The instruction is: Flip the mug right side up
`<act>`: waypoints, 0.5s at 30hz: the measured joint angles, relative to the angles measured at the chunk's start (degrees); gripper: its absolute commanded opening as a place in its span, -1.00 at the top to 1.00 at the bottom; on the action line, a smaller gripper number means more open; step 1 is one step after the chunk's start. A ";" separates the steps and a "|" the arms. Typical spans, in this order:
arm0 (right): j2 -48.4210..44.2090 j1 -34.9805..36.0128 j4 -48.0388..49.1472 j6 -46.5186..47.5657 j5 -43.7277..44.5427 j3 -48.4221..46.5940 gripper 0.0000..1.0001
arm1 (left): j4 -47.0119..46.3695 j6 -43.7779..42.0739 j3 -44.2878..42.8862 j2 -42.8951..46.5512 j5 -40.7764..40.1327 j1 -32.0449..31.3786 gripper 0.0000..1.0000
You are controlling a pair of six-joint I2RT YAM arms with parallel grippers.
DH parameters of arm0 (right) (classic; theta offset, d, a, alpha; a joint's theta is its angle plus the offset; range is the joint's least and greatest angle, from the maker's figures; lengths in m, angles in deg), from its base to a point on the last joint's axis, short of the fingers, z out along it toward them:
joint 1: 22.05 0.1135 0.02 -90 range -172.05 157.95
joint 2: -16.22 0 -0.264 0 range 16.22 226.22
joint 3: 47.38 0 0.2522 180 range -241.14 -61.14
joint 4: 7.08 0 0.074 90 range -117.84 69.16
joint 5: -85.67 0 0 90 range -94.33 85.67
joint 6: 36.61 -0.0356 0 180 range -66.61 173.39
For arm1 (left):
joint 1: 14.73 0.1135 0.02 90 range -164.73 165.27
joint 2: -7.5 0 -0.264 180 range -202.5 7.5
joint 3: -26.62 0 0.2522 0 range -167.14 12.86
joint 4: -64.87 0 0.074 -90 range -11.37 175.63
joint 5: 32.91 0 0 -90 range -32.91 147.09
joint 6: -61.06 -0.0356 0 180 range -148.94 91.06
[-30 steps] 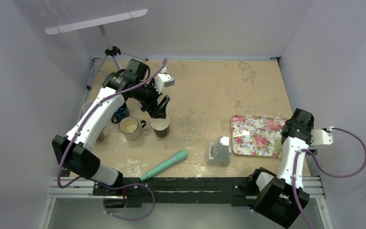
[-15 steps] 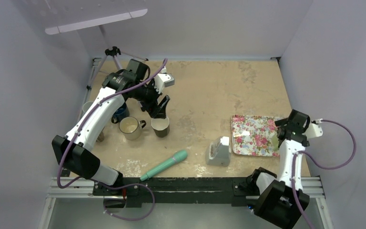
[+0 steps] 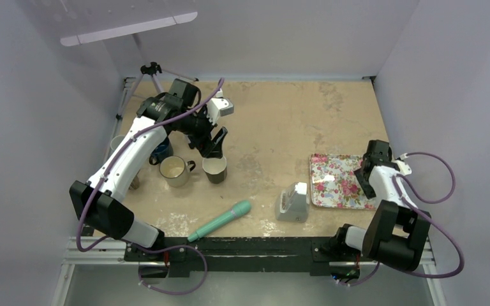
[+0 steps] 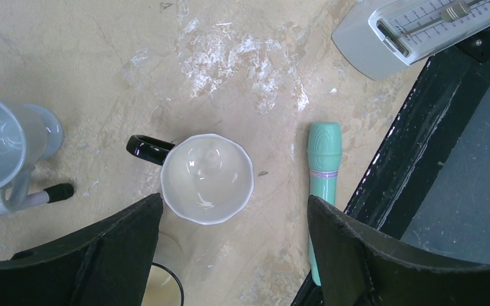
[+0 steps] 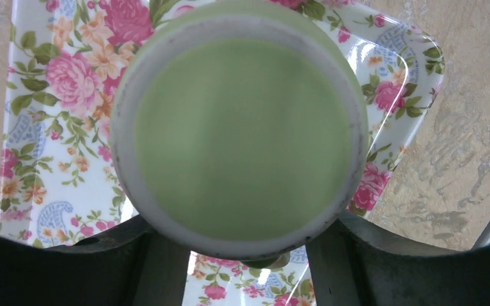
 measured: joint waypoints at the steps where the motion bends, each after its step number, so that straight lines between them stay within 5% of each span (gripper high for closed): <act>1: 0.55 0.00 -0.26 -0.70 0.48 -0.20 -0.04 | 0.02 -0.07 0.00 0.00 0.00 0.00 -0.74; 8: 1.44 0.04 0.74 -1.68 2.43 -1.79 0.76 | 0.04 -0.15 0.00 0.00 0.20 0.00 -0.73; 12: 0.07 0.02 1.14 -0.15 1.27 -1.77 1.00 | 0.07 -0.13 0.00 0.00 0.44 0.00 -0.72; 15: -2.56 0.04 1.53 2.08 0.15 -1.75 1.00 | 0.09 0.11 -0.02 0.00 0.59 0.00 -0.72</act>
